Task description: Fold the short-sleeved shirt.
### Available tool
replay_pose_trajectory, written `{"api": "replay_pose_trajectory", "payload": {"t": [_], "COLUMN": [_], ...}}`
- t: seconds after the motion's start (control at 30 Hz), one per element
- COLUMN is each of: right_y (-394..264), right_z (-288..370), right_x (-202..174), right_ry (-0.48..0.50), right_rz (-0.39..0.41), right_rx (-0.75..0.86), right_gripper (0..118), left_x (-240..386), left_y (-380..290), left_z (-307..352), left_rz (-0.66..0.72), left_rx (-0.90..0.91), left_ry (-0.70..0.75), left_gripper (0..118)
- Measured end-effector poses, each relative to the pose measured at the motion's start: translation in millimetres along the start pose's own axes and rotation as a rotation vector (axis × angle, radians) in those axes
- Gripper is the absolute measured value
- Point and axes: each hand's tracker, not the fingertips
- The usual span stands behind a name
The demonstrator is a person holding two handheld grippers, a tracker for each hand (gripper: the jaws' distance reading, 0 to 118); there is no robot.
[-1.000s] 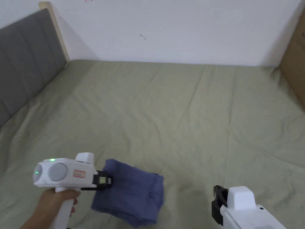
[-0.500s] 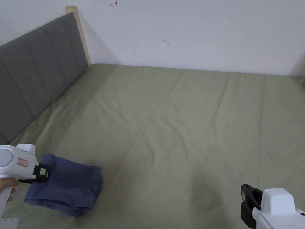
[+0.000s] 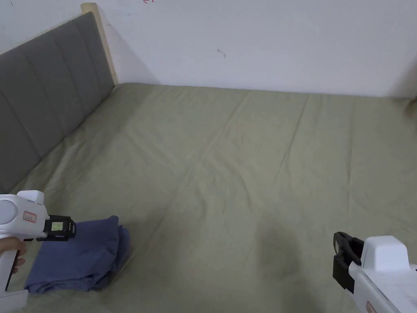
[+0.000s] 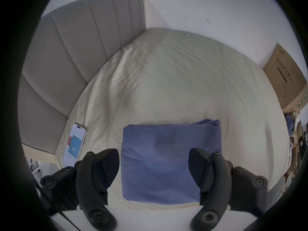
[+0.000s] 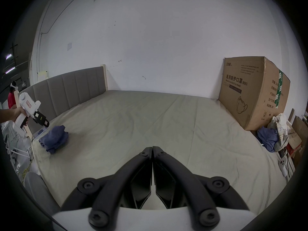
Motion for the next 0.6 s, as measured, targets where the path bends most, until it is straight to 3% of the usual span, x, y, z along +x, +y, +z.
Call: {"api": "replay_pose_trajectory", "payload": {"t": [0.13,0.6], "right_y": [12,100], "right_z": [15,90], "right_x": [7,38], "right_ry": [-0.004,-0.097], "right_rz": [-0.014,0.011], "right_rx": [0.049,0.279], "right_gripper": [0,0], "left_x": [11,134], "left_y": [5,-8], "left_z": [28,218], "left_rz": [0.021,-0.077], "left_rx": [0.065,0.769], "left_ry": [-0.024,-0.013], "left_gripper": [90,89]}}
